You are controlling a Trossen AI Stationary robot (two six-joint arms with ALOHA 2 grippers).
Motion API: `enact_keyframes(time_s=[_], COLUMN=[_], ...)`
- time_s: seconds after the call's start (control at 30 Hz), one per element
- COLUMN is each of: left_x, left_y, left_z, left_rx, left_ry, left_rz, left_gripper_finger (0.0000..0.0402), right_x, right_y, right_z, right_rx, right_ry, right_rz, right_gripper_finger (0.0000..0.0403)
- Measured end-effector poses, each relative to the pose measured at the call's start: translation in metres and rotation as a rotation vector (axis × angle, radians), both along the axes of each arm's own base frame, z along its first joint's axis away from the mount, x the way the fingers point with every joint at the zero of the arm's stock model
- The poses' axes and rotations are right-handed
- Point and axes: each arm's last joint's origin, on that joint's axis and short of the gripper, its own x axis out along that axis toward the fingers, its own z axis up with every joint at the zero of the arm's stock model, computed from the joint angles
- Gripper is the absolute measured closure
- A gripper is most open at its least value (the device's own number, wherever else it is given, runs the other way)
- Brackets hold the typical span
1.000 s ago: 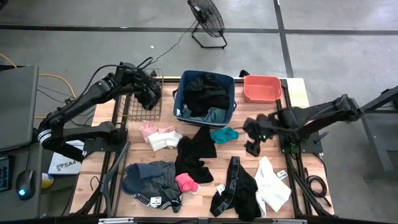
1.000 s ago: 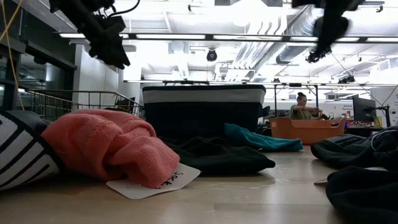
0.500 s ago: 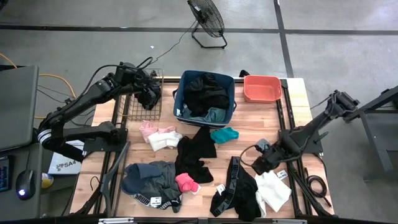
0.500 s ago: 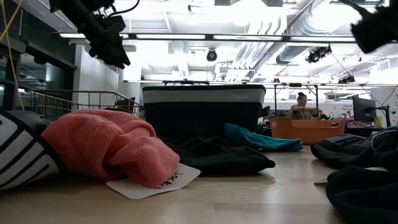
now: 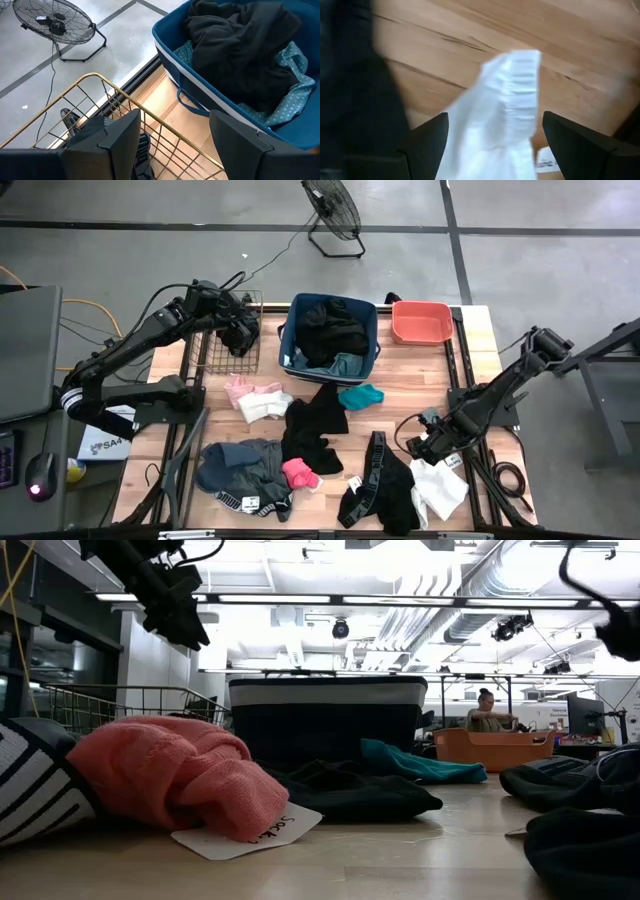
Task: Pick & Place Cloths
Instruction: Put the white underwear into the wire basket
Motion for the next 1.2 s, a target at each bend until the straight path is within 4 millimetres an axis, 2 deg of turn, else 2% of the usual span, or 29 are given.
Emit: enact_keyframes(time_s=[0.23,0.4,0.67,1.07,1.2], left_x=[0.0,0.0,0.0,0.0,0.0], left_y=[0.0,0.0,0.0,0.0,0.0], left_z=[0.0,0.0,0.0,0.0,0.0], left_rx=[-0.001,-0.005,-0.007,-0.007,-0.006], left_ry=[-0.001,-0.004,-0.005,-0.006,-0.006], left_rz=[0.001,0.005,0.006,0.006,0.006], left_gripper_finger=[0.0169,0.0169,0.0169,0.0169,0.0169], right_x=[0.003,0.008,0.008,0.008,0.009], right_y=[0.004,0.007,0.006,0.005,0.004], right_z=[-0.015,-0.016,-0.018,-0.018,-0.018], right_rx=[0.0,-0.009,-0.02,-0.047,-0.08], right_ry=[0.067,0.012,0.022,0.013,-0.008], right_rz=[0.021,0.059,0.084,0.159,0.179], right_gripper_finger=[0.0091,0.012,0.0209,0.038,0.0397])
